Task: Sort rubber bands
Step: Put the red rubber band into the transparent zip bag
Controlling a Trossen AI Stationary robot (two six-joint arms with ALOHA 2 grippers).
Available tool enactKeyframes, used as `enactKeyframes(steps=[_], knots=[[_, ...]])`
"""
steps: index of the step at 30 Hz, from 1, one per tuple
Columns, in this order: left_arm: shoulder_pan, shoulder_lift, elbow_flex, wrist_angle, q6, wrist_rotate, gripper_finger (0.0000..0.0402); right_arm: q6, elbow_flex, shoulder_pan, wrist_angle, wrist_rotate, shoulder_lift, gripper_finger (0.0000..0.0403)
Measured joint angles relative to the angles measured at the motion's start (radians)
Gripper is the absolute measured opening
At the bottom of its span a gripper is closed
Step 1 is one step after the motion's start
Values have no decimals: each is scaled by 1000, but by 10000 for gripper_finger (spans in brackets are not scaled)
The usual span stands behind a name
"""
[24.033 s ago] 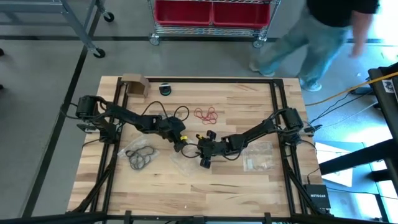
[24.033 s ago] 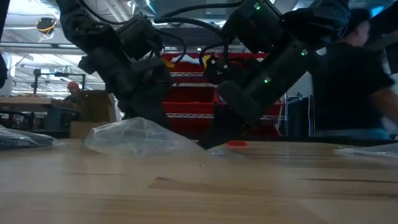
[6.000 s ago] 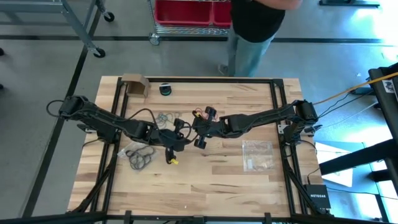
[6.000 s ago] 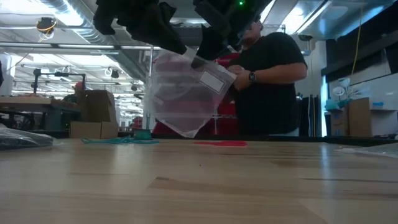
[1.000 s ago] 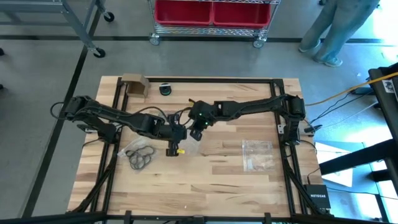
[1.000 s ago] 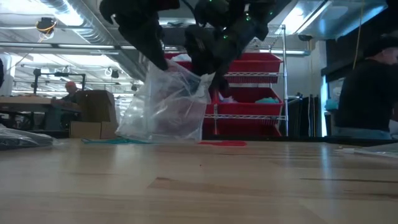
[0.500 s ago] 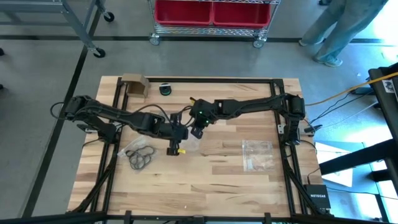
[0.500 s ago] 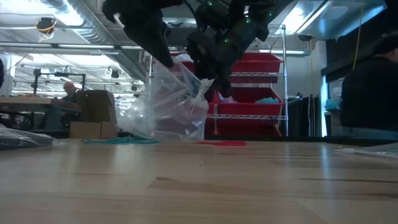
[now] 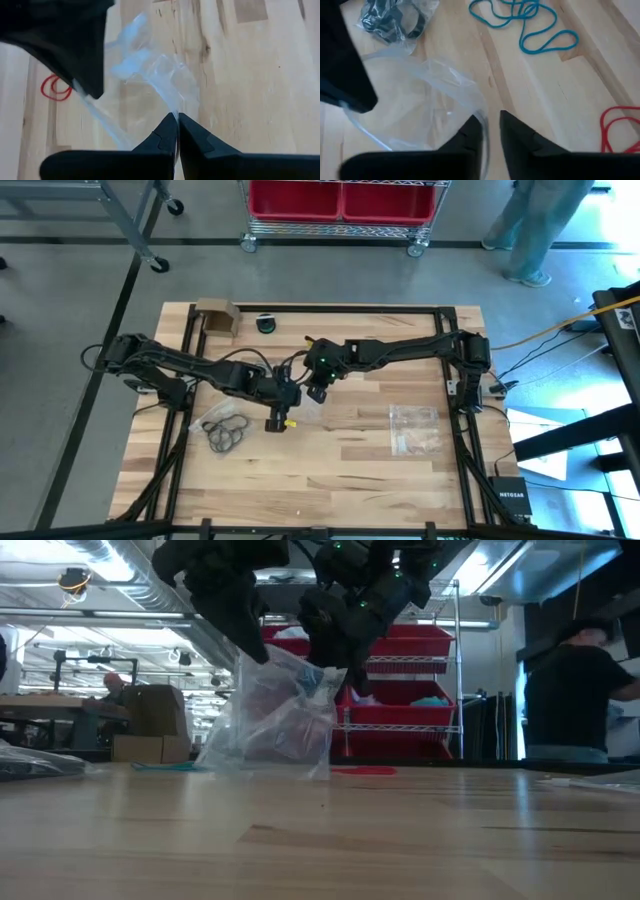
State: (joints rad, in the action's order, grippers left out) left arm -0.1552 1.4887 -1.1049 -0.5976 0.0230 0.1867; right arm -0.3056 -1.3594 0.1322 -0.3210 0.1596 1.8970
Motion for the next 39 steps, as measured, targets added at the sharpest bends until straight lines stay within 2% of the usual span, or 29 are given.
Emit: enactKeyframes(steps=[8, 13, 18, 26, 32, 35, 39], knots=[[8, 0, 0, 1, 1, 0, 5, 50, 0, 0, -7, 7, -46, 157], [14, 0, 0, 8, -7, 9, 5, 73, 0, 0, -4, 5, -75, 184], [13, 0, 0, 8, -24, 23, 5, 82, 0, 0, -5, -7, -76, 186], [-2, 0, -6, 15, -20, 26, 5, 115, 0, -2, -5, -153, -66, 186], [3, 1, -6, 14, -16, 26, 5, 153, 0, -12, 3, -148, -47, 184], [7, 1, -6, 14, -16, 26, 5, 174, -1, -22, 3, -140, -41, 163], [7, 1, -6, 14, 3, 26, 5, 185, -1, -34, 11, -164, -41, 102]])
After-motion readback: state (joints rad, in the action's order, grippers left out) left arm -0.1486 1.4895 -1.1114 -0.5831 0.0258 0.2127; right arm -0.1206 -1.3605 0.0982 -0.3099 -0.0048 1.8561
